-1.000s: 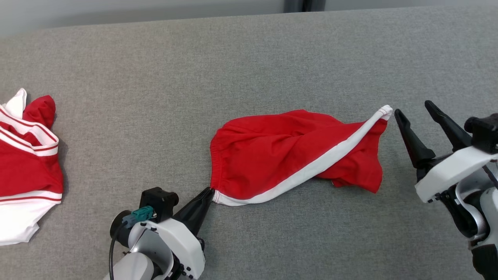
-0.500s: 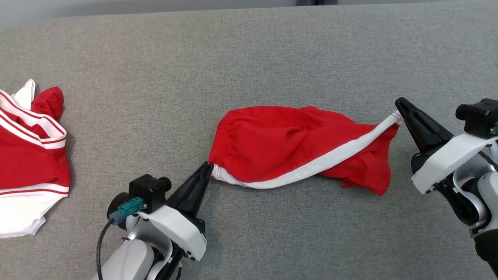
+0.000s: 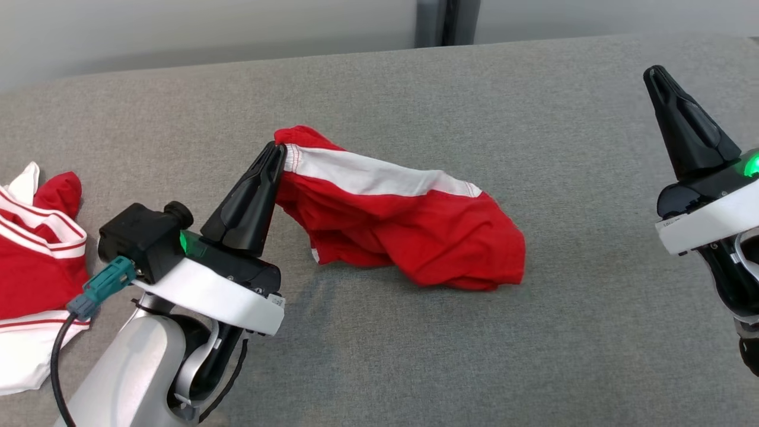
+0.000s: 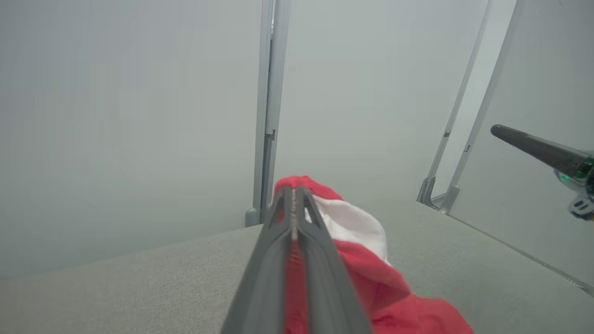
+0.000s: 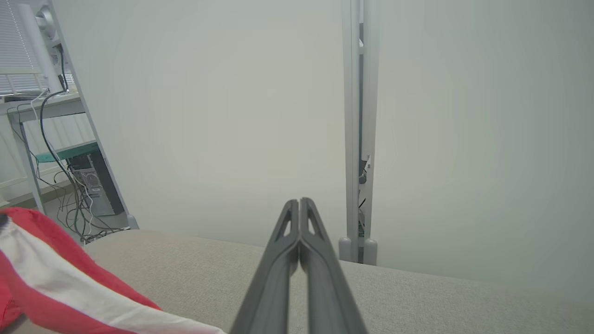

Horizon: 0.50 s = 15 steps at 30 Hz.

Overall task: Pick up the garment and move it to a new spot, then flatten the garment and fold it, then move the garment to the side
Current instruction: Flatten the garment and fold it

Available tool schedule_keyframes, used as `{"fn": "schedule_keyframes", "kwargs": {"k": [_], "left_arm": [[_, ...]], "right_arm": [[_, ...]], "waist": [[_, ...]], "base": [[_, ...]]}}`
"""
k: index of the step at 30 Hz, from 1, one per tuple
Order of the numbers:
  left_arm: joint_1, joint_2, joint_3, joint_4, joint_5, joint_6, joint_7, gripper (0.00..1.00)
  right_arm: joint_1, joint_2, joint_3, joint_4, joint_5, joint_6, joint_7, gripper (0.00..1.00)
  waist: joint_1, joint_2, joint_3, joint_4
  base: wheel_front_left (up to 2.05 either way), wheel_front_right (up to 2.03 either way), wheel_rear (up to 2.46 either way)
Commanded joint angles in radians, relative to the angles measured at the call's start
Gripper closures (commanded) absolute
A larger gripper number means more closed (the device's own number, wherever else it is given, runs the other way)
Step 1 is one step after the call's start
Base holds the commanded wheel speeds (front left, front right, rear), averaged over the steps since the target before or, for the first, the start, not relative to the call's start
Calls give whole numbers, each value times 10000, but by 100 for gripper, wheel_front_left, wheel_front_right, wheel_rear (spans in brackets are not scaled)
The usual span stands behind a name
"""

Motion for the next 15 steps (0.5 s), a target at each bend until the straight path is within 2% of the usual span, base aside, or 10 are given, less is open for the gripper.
{"fn": "schedule_keyframes", "kwargs": {"k": [1,7,8,9,10,15], "left_arm": [[-30,51,2,-62,13,74,114,100],[350,160,-82,-98,-86,242,417,100],[396,180,-88,-94,-70,290,427,100],[447,180,-94,-80,-91,318,441,100],[485,185,-95,-68,-107,322,417,100],[754,146,-158,127,-149,397,382,100]], "right_arm": [[187,107,-100,-146,-113,-3,68,100],[779,575,-620,-801,-501,-3,357,100],[865,642,-733,-870,-568,-3,385,82],[943,720,-836,-917,-619,-3,403,52],[1027,819,-943,-952,-661,-3,417,0],[1471,1268,-1527,-1113,-1050,-3,254,0]], "waist": [[0,0,-120,-139],[0,0,-203,-367],[0,0,-201,-385],[0,0,-198,-403],[0,0,-195,-416],[0,0,-191,-427]], "base": [[0,0,0],[0,0,0],[0,0,0],[0,0,0],[0,0,0],[0,0,0]]}}
